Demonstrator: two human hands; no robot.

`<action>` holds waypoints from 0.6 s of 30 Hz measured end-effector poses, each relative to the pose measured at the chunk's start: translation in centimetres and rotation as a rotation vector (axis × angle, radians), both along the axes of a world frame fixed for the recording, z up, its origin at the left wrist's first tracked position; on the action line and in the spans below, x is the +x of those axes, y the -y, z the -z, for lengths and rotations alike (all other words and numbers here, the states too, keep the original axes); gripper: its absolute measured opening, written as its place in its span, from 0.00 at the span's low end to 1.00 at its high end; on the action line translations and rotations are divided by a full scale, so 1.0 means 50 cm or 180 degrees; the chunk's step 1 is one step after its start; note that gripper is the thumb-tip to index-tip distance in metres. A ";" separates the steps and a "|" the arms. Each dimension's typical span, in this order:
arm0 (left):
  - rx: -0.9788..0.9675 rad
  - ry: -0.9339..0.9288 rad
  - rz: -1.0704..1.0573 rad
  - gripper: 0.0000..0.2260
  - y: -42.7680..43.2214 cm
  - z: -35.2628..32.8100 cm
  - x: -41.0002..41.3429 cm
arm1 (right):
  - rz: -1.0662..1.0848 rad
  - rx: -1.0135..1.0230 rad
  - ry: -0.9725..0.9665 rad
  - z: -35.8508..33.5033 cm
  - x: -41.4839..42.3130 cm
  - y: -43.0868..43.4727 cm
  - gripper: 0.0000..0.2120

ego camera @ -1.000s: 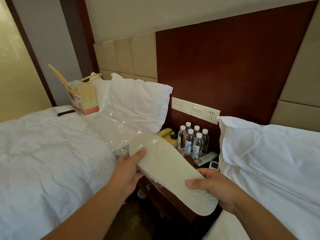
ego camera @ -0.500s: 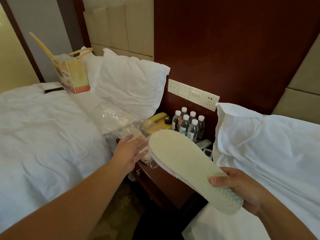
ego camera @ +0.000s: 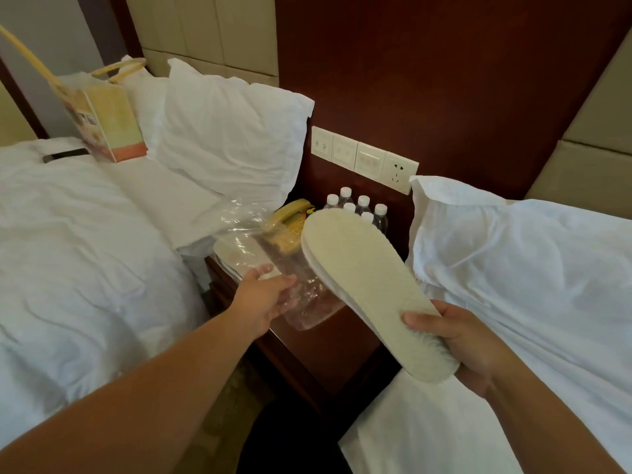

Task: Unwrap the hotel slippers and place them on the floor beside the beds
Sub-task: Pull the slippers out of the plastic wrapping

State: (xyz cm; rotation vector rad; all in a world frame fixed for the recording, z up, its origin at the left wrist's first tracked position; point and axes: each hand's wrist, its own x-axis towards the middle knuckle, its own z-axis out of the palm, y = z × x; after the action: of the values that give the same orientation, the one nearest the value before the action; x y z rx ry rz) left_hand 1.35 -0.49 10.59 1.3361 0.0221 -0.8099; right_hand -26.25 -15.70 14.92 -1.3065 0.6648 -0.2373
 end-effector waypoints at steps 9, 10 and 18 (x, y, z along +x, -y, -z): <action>0.0696 0.0078 0.0783 0.28 0.040 0.089 -0.051 | 0.0559 0.0083 0.0132 0.031 0.006 0.022 0.21; 0.0786 0.0063 0.0834 0.27 0.042 0.100 -0.057 | 0.0582 0.0102 0.0116 0.036 0.001 0.026 0.20; 0.1352 0.0141 0.1292 0.29 0.048 0.200 -0.106 | 0.0648 0.0107 -0.0125 0.085 -0.017 0.043 0.20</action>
State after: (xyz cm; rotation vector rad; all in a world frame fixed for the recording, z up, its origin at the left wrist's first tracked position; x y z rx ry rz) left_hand -3.94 -2.91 0.59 1.7920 -0.1218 -1.1611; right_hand -27.11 -17.84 10.65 -1.2145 0.8329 -0.3651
